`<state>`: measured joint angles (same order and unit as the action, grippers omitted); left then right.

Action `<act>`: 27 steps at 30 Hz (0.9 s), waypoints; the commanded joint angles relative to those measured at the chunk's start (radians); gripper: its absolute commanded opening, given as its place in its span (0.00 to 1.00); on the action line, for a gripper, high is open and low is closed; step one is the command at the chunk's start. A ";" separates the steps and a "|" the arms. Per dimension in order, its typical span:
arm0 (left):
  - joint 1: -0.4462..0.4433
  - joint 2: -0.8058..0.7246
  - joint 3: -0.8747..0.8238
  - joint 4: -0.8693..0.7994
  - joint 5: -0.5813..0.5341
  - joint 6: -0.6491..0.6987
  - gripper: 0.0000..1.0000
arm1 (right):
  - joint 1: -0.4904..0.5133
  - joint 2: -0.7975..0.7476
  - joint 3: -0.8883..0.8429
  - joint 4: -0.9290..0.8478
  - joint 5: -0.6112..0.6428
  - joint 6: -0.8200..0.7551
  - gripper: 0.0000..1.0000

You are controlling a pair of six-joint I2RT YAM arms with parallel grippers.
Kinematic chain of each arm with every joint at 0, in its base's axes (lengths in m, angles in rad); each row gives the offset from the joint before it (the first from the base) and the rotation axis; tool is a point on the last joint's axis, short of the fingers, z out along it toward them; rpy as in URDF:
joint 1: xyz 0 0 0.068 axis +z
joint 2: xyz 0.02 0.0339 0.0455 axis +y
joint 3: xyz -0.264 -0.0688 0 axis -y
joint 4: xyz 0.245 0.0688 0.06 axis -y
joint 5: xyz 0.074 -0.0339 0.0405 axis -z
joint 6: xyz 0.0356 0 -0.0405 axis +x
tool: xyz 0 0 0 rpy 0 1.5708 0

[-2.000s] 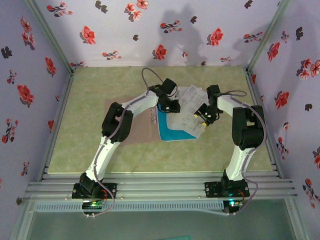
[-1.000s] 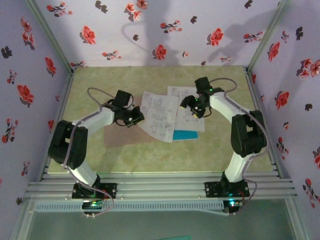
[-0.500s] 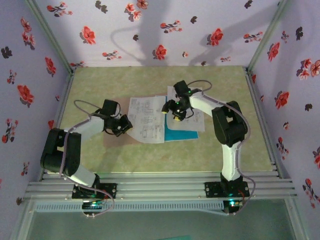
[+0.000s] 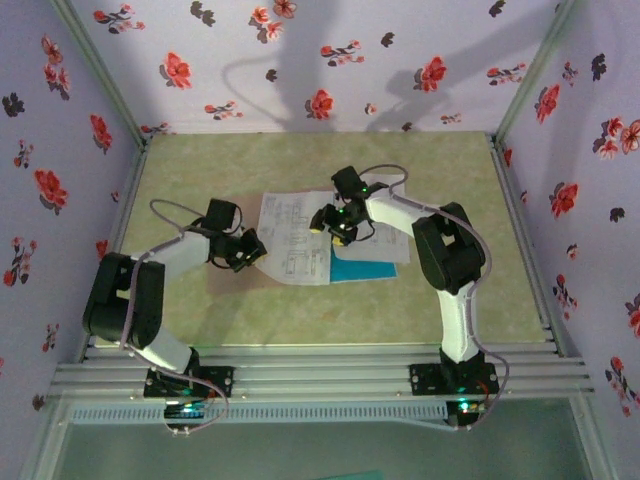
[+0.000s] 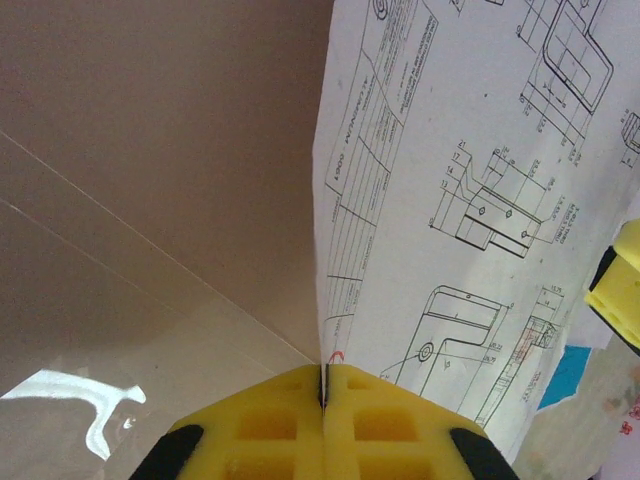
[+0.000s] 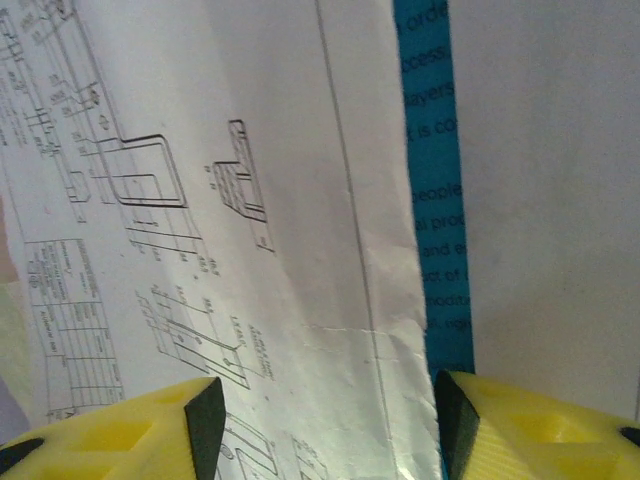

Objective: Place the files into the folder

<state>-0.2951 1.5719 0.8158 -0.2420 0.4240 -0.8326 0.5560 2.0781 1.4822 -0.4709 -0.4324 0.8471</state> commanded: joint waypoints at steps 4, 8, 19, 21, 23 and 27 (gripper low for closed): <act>0.006 0.019 -0.017 0.012 0.019 0.026 0.00 | 0.004 -0.032 -0.010 0.081 -0.050 0.058 0.55; 0.006 0.029 -0.017 0.019 0.017 0.023 0.00 | 0.004 -0.073 -0.054 0.158 -0.088 0.104 0.52; 0.006 0.044 -0.013 0.024 0.018 0.023 0.00 | 0.040 -0.091 -0.147 0.183 -0.102 0.083 0.46; 0.006 0.043 -0.014 0.023 0.018 0.023 0.00 | 0.045 -0.091 -0.155 0.181 -0.096 0.075 0.45; 0.005 0.043 -0.016 0.023 0.017 0.023 0.00 | 0.051 -0.094 -0.157 0.179 -0.092 0.069 0.45; 0.007 0.043 -0.016 0.023 0.017 0.023 0.00 | 0.064 -0.097 -0.154 0.168 -0.081 0.055 0.43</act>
<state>-0.2951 1.6039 0.8150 -0.2302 0.4236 -0.8326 0.6075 2.0117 1.3361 -0.2920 -0.5209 0.9306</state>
